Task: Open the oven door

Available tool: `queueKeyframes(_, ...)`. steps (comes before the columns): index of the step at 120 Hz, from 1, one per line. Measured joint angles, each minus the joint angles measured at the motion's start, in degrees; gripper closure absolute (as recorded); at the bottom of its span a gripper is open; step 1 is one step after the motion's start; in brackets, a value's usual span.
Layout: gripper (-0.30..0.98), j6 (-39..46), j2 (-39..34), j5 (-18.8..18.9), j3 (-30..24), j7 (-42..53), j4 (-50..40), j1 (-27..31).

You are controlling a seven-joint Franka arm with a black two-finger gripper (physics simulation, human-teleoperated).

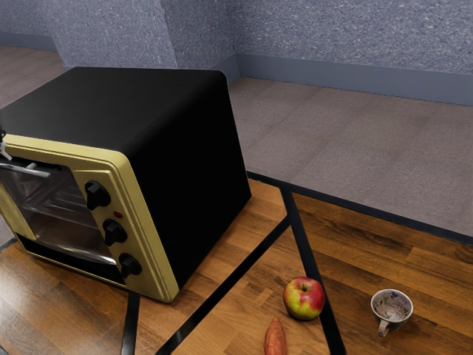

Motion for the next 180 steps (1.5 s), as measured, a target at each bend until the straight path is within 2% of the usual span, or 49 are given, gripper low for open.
queueKeyframes(70,0.00,3.04,-0.53,-0.50,0.08,4.83,-4.27,-0.15)
queueKeyframes(90,0.00,3.99,-7.13,-0.45,0.73,5.53,-10.68,1.11)
queueKeyframes(114,0.00,5.23,-16.24,0.56,5.39,6.10,-20.44,1.12)
queueKeyframes(144,0.00,6.10,-31.05,5.53,13.84,6.45,-32.08,1.67)
queueKeyframes(153,0.00,6.13,-34.96,6.65,15.69,6.56,-35.21,5.31)
queueKeyframes(169,0.00,4.68,-41.96,7.25,20.23,6.95,-39.46,18.40)
queueKeyframes(175,0.00,3.95,-42.61,7.19,19.94,7.06,-39.10,19.41)
queueKeyframes(180,0.00,2.91,-40.90,6.15,15.60,6.50,-35.65,16.59)
